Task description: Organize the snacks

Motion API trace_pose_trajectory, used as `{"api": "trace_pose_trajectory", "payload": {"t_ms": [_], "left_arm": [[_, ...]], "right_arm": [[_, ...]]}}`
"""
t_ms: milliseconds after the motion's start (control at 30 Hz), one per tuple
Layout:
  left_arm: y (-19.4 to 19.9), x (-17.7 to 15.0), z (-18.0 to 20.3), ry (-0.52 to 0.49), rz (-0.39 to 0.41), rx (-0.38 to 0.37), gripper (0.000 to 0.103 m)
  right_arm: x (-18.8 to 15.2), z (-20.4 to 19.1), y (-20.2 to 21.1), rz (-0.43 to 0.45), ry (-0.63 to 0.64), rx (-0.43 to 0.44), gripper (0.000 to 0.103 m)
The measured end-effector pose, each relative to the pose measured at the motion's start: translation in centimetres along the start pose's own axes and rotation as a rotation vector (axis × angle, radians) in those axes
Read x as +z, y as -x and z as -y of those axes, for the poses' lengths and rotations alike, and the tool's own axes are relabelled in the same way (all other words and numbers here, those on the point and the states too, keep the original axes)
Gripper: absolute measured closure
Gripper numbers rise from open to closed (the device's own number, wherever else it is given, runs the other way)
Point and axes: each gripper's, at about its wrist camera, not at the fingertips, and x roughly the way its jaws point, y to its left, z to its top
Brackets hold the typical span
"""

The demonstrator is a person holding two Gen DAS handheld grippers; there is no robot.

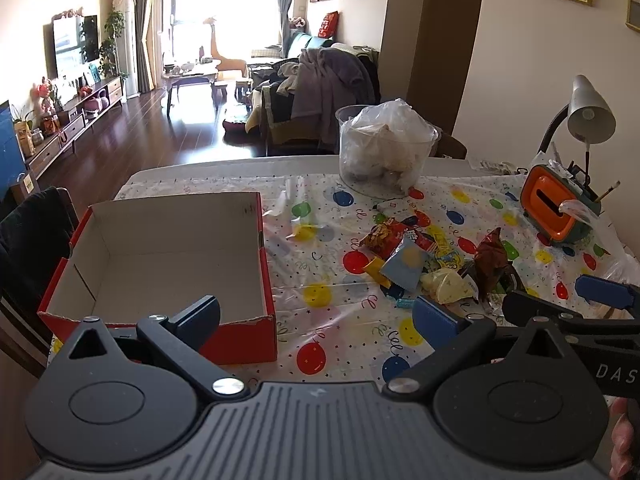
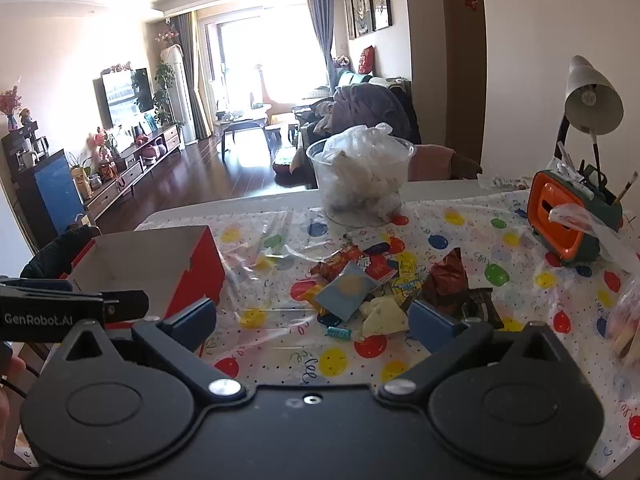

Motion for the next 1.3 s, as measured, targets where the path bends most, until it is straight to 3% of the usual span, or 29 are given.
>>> {"api": "trace_pose_trajectory", "payload": {"t_ms": [1300], "left_arm": [[0.45,0.03,0.58,-0.022,0.012,-0.016,0.0]], "right_arm": [[0.18,-0.33,-0.17,-0.014,-0.018,-0.061,0.0]]}}
